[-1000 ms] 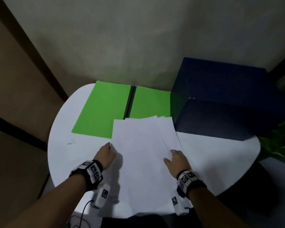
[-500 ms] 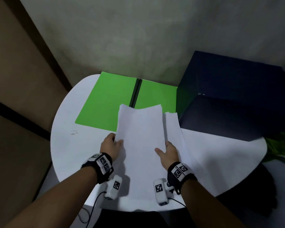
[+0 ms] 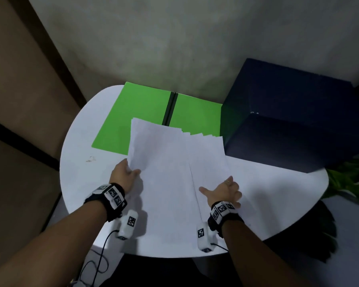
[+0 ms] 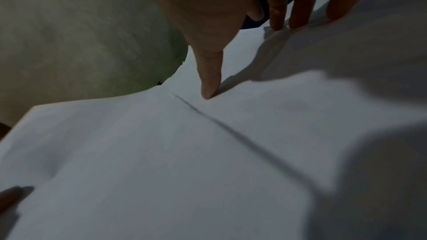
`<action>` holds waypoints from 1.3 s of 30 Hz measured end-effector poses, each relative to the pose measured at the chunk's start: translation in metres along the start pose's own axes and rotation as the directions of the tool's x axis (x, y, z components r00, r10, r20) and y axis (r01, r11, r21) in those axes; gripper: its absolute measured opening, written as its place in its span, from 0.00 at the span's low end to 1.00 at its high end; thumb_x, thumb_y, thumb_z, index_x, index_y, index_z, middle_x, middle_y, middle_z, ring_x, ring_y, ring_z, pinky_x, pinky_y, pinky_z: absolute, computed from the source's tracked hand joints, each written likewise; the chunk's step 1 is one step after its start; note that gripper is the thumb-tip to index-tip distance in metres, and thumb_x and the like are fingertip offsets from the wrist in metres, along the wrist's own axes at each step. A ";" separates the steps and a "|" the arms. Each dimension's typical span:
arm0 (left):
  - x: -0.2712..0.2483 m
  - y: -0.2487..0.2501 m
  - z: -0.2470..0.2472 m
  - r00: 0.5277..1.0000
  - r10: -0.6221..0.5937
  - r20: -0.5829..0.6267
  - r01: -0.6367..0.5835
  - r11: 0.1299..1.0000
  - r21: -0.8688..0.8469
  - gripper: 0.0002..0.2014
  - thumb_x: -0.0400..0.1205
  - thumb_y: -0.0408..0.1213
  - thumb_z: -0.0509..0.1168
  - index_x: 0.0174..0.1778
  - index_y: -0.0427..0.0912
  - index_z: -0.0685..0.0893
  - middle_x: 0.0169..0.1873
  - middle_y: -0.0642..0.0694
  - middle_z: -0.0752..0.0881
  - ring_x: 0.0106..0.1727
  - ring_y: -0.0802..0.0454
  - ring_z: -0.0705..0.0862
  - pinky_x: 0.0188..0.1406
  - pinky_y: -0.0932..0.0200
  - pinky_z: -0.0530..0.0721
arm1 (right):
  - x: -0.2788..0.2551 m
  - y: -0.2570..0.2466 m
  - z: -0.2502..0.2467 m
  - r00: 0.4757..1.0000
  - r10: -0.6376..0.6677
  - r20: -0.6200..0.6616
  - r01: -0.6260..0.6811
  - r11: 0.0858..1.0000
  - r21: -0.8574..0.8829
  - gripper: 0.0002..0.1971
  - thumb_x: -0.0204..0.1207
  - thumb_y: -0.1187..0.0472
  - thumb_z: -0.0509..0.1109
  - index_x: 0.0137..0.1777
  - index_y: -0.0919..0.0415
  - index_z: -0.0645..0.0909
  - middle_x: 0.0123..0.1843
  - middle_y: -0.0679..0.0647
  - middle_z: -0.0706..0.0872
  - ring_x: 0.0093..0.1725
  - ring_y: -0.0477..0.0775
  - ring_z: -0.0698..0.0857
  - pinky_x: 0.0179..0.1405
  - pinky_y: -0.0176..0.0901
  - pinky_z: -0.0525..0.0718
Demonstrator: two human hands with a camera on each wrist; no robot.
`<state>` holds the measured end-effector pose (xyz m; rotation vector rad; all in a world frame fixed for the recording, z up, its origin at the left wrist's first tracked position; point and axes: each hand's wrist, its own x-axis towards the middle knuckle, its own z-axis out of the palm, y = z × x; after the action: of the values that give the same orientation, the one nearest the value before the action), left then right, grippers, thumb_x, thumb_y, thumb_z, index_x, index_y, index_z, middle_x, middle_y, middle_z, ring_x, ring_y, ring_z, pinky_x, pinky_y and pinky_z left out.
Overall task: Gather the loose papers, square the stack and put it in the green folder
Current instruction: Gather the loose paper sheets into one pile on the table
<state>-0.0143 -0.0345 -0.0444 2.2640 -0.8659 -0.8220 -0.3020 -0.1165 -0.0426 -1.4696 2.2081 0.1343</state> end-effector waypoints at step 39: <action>0.001 -0.009 -0.002 0.932 -0.223 0.286 0.320 0.878 -0.355 0.34 0.81 0.62 0.59 0.75 0.39 0.74 0.75 0.39 0.76 0.75 0.40 0.75 0.77 0.39 0.70 | -0.004 -0.049 -0.028 0.959 -0.273 0.077 0.202 0.849 0.489 0.25 0.79 0.67 0.70 0.76 0.64 0.71 0.74 0.63 0.79 0.71 0.60 0.80 0.70 0.42 0.74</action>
<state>-0.0093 -0.0290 -0.0491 1.9700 -0.4217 -1.2924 -0.2665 -0.1430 -0.0070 -1.3800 1.7541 -0.3559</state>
